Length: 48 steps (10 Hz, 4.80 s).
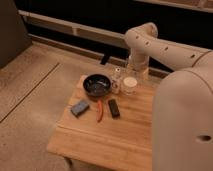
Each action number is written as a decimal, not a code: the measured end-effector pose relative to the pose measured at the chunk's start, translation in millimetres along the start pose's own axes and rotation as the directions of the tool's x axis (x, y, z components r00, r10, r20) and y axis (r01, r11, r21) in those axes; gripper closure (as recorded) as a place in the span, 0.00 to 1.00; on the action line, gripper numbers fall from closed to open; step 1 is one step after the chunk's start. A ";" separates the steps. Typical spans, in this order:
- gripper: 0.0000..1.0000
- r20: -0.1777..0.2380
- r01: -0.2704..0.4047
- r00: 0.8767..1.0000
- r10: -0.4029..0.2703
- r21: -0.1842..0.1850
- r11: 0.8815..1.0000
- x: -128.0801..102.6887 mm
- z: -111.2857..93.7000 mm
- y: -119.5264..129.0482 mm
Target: Pick up the ceramic cup
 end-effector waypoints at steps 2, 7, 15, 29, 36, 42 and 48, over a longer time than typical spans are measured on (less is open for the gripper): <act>0.35 -0.033 -0.038 0.999 0.037 -0.030 0.999 -15.3 13.6 -5.2; 0.35 -0.119 0.094 0.985 -0.121 -0.212 0.973 -11.2 43.4 29.6; 0.35 -0.147 0.131 0.977 -0.155 -0.159 0.978 -19.1 83.0 37.8; 0.45 -0.296 0.147 0.940 -0.168 -0.092 0.985 24.1 168.8 49.6; 0.56 -0.301 0.159 0.936 -0.183 -0.101 0.982 26.0 169.8 48.7; 0.56 -0.367 0.098 0.922 -0.122 -0.085 0.992 31.7 185.9 33.1; 0.56 -0.338 0.095 0.933 -0.125 -0.103 0.990 27.7 170.7 38.4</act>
